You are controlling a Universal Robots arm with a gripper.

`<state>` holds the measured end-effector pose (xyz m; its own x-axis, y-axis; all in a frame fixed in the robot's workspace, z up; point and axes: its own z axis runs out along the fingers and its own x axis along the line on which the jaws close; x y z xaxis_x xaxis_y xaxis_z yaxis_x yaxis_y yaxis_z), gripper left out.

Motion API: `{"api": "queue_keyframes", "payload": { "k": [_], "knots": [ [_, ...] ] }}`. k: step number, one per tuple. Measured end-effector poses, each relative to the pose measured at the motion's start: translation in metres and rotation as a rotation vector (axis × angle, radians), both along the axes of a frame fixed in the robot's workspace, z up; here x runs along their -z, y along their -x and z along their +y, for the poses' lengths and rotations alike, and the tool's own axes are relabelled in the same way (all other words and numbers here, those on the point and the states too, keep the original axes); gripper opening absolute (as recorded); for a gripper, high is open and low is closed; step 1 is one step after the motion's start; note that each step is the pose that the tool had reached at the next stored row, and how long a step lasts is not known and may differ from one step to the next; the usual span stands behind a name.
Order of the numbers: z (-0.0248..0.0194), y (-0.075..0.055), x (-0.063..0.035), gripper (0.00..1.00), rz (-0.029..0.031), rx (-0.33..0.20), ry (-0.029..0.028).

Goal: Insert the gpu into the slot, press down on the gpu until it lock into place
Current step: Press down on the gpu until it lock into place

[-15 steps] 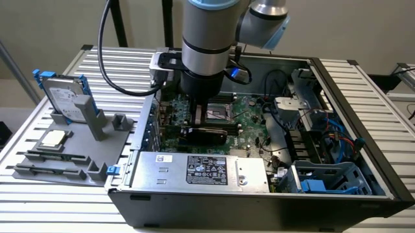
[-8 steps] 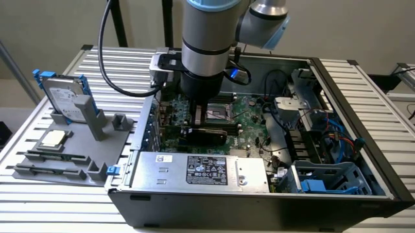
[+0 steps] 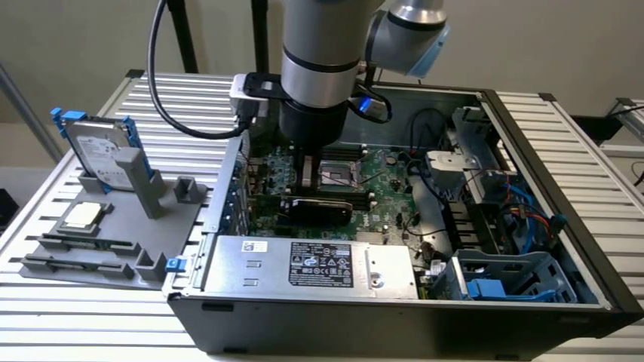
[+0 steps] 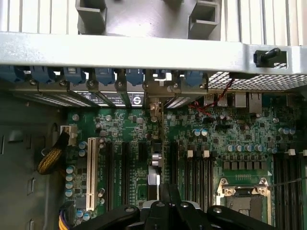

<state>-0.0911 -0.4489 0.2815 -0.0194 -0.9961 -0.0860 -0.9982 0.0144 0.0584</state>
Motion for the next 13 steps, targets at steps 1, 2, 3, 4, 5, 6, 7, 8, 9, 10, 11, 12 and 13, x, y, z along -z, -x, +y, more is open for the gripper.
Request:
{"api": "queue_keyframes", "payload": {
  "k": [1, 2, 3, 4, 5, 6, 7, 8, 9, 10, 11, 12, 13],
  "knots": [
    [0.0001, 0.0010, -0.0002, 0.11, 0.0010, -0.003, 0.0000],
    [0.0001, 0.0018, -0.0003, 0.11, 0.0021, -0.007, 0.0001],
    [0.0001, 0.0024, -0.0004, 0.11, 0.0036, -0.011, 0.0007],
    [0.0002, 0.0029, -0.0005, 0.11, 0.0056, -0.015, 0.0012],
    [0.0003, 0.0033, -0.0006, 0.11, 0.0073, -0.020, 0.0018],
    [0.0004, 0.0037, -0.0009, 0.11, 0.0089, -0.026, 0.0027],
    [0.0005, 0.0042, -0.0013, 0.11, 0.0100, -0.031, 0.0034],
    [0.0006, 0.0047, -0.0018, 0.11, 0.0110, -0.035, 0.0041],
    [0.0007, 0.0052, -0.0025, 0.11, 0.0121, -0.040, 0.0051],
    [0.0008, 0.0058, -0.0032, 0.11, 0.0132, -0.045, 0.0061],
    [0.0009, 0.0063, -0.0040, 0.11, 0.0147, -0.049, 0.0070],
    [0.0009, 0.0071, -0.0045, 0.11, 0.0164, -0.052, 0.0072],
    [0.0009, 0.0084, -0.0050, 0.11, 0.0190, -0.053, 0.0072]
  ]
}}
